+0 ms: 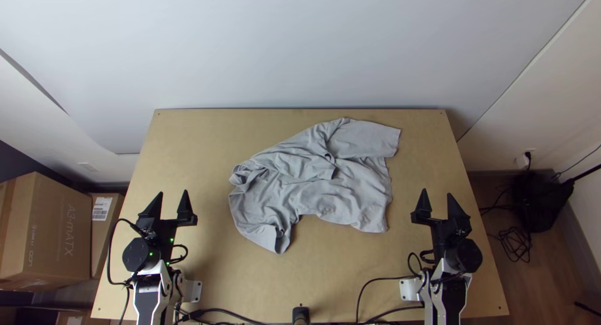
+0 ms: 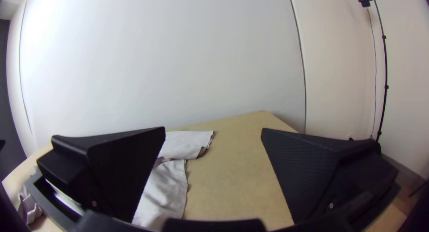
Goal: Fold the t-shirt
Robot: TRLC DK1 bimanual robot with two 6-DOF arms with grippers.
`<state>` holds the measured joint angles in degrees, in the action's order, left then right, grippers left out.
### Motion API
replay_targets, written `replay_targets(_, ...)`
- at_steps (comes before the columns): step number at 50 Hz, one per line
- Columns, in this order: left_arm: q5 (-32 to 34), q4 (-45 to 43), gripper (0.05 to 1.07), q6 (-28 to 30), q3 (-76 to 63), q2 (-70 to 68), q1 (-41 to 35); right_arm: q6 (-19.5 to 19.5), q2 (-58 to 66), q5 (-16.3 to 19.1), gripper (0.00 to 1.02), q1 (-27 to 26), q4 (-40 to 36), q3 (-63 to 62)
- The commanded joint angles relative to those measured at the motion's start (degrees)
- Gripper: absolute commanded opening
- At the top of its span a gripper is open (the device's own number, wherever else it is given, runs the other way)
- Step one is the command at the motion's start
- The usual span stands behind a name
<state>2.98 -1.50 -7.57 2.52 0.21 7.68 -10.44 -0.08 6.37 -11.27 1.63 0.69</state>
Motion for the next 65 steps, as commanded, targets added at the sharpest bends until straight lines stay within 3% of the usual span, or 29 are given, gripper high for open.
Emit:
replay_targets(1, -0.43, 0.35, 1.03, -1.92, -1.47, -0.38, -0.21, 0.86, -0.28, -0.57, 0.99, 0.37, 0.04, 0.28)
replay_targets(15, -0.96, -2.19, 1.03, 0.81, 8.11, -0.21, 1.81, 5.16, 1.04, -0.31, 0.99, 2.39, 5.23, 9.16)
replay_targets(25, -0.79, -3.51, 1.03, 0.81, 15.23, 1.73, 1.55, 5.95, 13.96, -0.31, 0.99, 4.59, 5.40, 23.39)
replay_targets(35, -0.70, 2.20, 1.03, 0.81, 25.95, 9.99, 1.11, 7.54, 25.74, 0.57, 0.99, 7.31, 4.35, 36.84)
replay_targets(50, -0.96, 16.88, 1.03, 0.89, 40.72, 17.72, 2.69, 13.25, 38.75, -1.71, 0.99, 22.96, -3.21, 49.06)
replay_targets(60, -0.96, 28.66, 1.03, 0.89, 48.63, 20.53, 5.85, 17.82, 47.63, -12.61, 0.99, 41.24, -7.52, 54.68)
replay_targets(65, -0.96, 32.52, 1.03, 0.98, 52.06, 21.15, 8.49, 17.64, 52.72, -14.11, 0.99, 45.63, -9.80, 57.50)
